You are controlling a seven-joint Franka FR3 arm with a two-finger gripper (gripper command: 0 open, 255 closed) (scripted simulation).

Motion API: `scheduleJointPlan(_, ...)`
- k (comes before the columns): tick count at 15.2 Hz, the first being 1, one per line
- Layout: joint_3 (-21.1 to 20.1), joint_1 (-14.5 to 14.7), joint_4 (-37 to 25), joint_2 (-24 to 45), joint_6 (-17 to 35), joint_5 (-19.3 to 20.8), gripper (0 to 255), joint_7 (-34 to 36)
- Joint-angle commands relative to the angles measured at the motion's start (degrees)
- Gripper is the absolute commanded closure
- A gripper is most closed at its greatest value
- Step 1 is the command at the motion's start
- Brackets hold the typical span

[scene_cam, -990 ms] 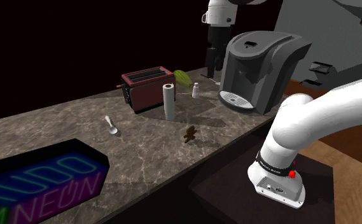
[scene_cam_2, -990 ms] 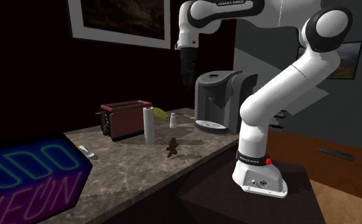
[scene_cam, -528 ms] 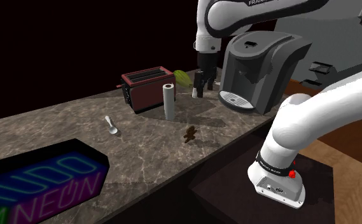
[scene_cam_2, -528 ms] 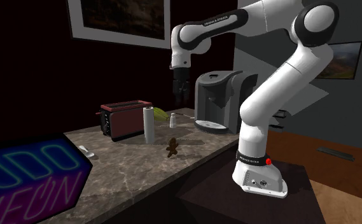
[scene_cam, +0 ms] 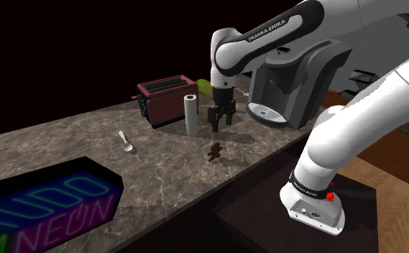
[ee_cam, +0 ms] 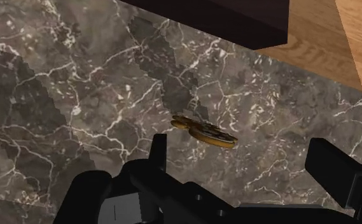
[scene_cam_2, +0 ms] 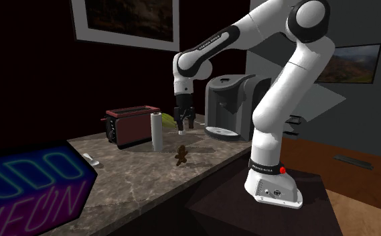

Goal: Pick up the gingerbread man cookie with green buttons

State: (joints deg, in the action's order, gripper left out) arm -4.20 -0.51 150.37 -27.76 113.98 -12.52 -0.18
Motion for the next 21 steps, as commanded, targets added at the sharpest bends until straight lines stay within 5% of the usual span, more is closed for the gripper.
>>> scheduleJointPlan(1,-0.24,0.24,0.38,4.22,3.72,-1.62,0,0.59)
scheduleJointPlan(13,-0.7,1.01,3.13,13.59,14.68,-4.81,0,-0.71)
scheduleJointPlan(14,-0.65,0.96,3.15,13.51,14.61,-4.77,255,-0.77)
scheduleJointPlan(21,-0.66,0.96,3.15,13.5,14.6,-4.77,255,-0.76)
